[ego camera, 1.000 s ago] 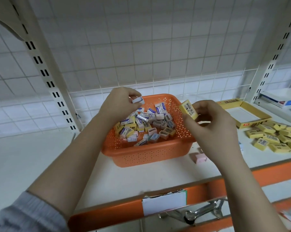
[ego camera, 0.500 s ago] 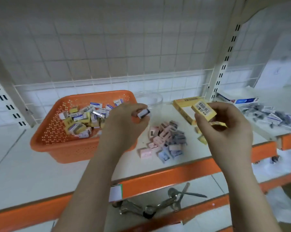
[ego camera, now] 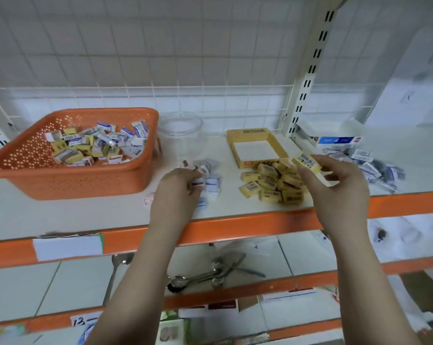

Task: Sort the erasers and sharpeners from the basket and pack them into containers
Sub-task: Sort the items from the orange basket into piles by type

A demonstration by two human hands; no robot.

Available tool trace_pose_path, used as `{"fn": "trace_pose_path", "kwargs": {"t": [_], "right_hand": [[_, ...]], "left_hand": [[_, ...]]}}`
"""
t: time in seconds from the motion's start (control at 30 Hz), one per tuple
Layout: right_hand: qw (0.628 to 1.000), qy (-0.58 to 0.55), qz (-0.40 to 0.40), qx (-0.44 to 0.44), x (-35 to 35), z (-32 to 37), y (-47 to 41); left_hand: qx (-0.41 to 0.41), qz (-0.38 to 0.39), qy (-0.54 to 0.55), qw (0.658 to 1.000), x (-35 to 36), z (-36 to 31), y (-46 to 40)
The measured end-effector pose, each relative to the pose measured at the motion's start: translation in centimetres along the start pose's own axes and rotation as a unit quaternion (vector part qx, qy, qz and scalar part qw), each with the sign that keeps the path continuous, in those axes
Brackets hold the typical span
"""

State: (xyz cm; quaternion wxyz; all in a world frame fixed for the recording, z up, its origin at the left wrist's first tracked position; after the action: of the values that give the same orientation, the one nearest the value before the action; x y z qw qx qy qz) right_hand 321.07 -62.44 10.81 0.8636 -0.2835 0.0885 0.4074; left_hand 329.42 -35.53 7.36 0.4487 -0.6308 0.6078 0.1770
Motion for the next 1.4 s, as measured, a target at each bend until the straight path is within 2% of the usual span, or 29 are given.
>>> {"fn": "trace_pose_path", "kwargs": {"t": [0.17, 0.4, 0.63, 0.77, 0.9, 1.13, 1.3, 1.4], "right_hand": [[0.998, 0.05, 0.007, 0.029, 0.9, -3.0, -2.8], [0.973, 0.155, 0.173, 0.002, 6.4, -4.5, -4.7], [0.97, 0.167, 0.177, -0.006, 6.3, -3.6, -4.5], [0.974, 0.135, 0.17, -0.06, 7.4, 0.7, -4.5], [0.967, 0.094, 0.198, -0.127, 10.9, 6.8, -3.2], [0.946, 0.081, 0.244, -0.2, 21.2, 15.9, -1.1], [0.908, 0.157, 0.304, -0.243, 30.5, 19.8, -1.0], [0.835, 0.253, 0.387, -0.297, 35.8, 20.6, -0.1]], "left_hand": [[0.04, -0.03, -0.01, 0.999, -0.6, -1.4, -0.5], [0.04, -0.031, 0.023, 0.998, -1.7, -3.0, -0.4], [0.01, -0.056, 0.033, 0.998, -3.9, -2.4, -0.4], [-0.003, -0.084, 0.046, 0.995, -7.3, -1.2, -0.9], [-0.017, -0.109, 0.055, 0.992, -11.2, 2.0, -1.7], [-0.054, -0.085, 0.004, 0.995, -16.7, 11.5, -4.1], [-0.041, -0.042, -0.037, 0.998, -19.2, 17.0, -6.1], [-0.009, 0.011, -0.045, 0.999, -19.1, 18.6, -6.5]]}}
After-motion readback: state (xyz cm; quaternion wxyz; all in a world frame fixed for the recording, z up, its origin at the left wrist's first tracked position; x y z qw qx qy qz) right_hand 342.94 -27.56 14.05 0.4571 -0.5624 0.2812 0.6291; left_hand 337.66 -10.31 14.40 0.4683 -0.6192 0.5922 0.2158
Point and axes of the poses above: each hand's wrist, its own y-axis away from the middle knuckle, its own x-axis out of the palm, z = x × y, the point moved 9 cm from there along -y, towards the middle knuckle, and after that the axes turned 4 degrees about z, right-handed, at the moved point
